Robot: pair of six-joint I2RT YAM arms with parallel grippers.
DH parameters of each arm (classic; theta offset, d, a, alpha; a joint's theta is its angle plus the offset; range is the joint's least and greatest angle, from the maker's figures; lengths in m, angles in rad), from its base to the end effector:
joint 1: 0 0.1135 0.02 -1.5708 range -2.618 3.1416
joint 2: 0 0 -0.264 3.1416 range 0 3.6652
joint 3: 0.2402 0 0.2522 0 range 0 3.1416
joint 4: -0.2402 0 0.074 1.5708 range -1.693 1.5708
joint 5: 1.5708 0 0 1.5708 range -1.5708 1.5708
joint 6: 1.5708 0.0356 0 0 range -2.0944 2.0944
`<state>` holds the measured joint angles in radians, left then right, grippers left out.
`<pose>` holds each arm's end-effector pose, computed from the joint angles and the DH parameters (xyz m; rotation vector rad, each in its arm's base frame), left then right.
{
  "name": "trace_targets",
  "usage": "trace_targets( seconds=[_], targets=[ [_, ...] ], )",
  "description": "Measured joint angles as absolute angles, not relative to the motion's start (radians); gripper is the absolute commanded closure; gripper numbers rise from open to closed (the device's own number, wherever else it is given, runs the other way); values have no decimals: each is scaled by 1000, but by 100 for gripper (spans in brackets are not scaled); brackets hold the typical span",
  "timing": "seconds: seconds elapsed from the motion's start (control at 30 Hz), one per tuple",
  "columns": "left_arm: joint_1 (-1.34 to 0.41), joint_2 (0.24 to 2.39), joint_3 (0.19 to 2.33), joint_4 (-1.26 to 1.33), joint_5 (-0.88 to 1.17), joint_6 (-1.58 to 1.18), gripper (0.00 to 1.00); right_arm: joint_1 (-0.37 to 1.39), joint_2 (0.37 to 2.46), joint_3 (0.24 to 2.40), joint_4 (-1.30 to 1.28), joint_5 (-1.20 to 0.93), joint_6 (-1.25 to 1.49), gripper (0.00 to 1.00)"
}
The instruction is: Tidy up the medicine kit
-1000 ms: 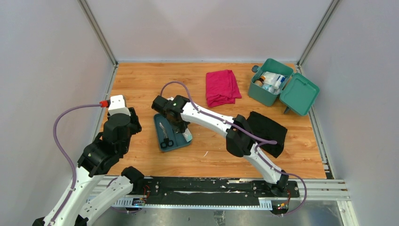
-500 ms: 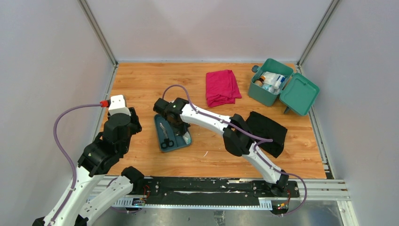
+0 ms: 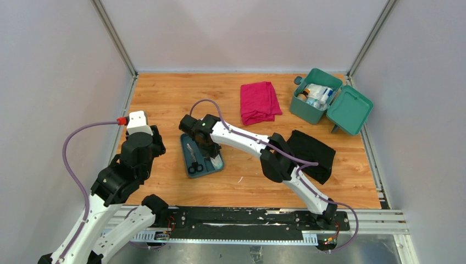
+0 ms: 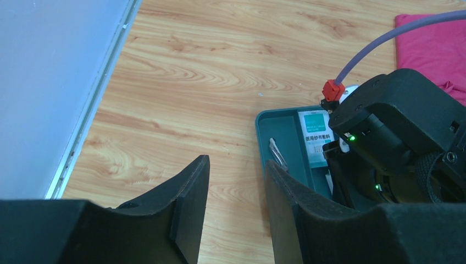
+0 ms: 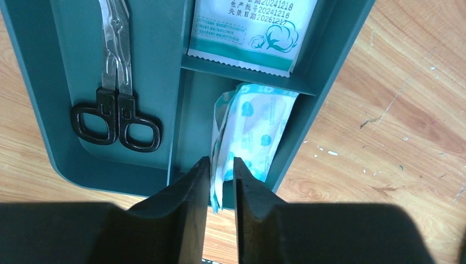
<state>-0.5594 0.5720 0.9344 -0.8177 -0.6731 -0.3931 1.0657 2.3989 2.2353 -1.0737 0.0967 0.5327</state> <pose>0.0942 -0.0328 0.3546 -0.2524 1.9054 0.0468 0.2458 0.4374 0.2079 -0.7231 2.7363 0.2459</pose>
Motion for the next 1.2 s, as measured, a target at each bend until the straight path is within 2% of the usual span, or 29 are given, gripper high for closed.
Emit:
trace_targets(
  seconds=[0.17, 0.4, 0.5, 0.7, 1.03, 1.2],
  targets=[
    [-559, 572, 934, -818, -673, -393, 53, 1066, 2399, 2233, -1060, 81, 535, 64],
    [-559, 572, 934, -818, -673, -393, 53, 1065, 2387, 2179, -1016, 67, 535, 62],
    [-559, 573, 934, -818, -673, -393, 53, 1065, 2365, 2154, -995, 60, 535, 65],
    [-559, 581, 934, -818, -672, -393, 53, 1064, 2292, 2105, -956, 74, 534, 78],
    [-559, 583, 934, -818, -672, -393, 52, 1037, 2209, 1987, -926, 160, 524, 80],
    [-559, 590, 928, -818, -669, -393, 52, 981, 1978, 1816, -904, 234, 498, 78]
  ],
)
